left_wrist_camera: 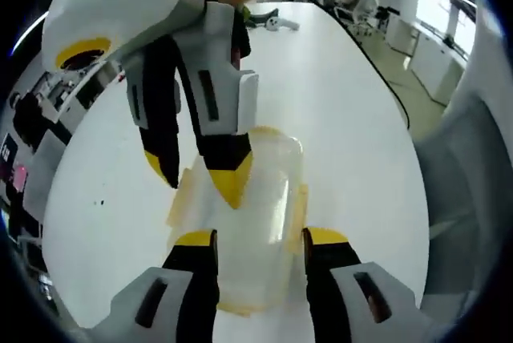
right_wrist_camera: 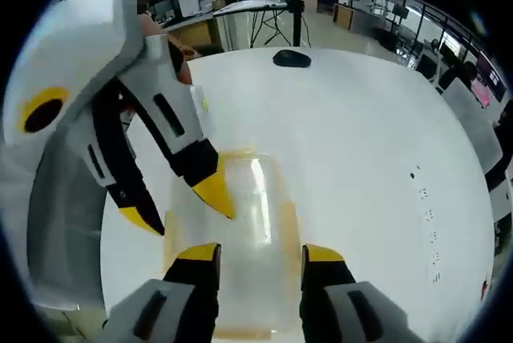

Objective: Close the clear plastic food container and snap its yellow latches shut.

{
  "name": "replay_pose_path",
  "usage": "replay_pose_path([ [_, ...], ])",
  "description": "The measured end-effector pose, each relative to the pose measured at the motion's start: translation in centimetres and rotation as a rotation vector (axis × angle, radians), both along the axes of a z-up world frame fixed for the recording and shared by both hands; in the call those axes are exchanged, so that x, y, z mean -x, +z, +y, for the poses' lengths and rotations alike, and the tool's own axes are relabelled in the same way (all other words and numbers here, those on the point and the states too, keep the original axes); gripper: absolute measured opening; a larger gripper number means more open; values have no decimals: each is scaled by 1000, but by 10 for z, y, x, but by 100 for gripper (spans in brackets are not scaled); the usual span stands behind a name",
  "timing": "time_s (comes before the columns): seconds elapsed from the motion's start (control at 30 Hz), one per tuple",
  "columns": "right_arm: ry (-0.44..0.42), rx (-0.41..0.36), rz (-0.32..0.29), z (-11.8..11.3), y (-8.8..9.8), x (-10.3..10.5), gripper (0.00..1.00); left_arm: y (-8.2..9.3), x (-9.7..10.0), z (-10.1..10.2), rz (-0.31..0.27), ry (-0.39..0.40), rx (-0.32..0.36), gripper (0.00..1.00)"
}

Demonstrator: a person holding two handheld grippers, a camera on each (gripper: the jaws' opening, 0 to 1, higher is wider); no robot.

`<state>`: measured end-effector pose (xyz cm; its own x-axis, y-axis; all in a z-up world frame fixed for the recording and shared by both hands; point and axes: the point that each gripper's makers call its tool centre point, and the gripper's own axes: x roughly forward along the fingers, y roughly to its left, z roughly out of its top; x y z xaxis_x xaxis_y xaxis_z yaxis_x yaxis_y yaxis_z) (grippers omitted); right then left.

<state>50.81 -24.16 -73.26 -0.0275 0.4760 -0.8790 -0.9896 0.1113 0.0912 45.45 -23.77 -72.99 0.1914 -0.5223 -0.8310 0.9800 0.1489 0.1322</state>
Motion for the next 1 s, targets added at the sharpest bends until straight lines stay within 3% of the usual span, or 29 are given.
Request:
replay_pose_path([
  [0.3,47,12,44,2,-2,3,38,-2,-1,1,-27,2,-19,42],
  [1.0,142,77,80,5,-4,4,36,-5,-1,0,-64,29,-46,41],
])
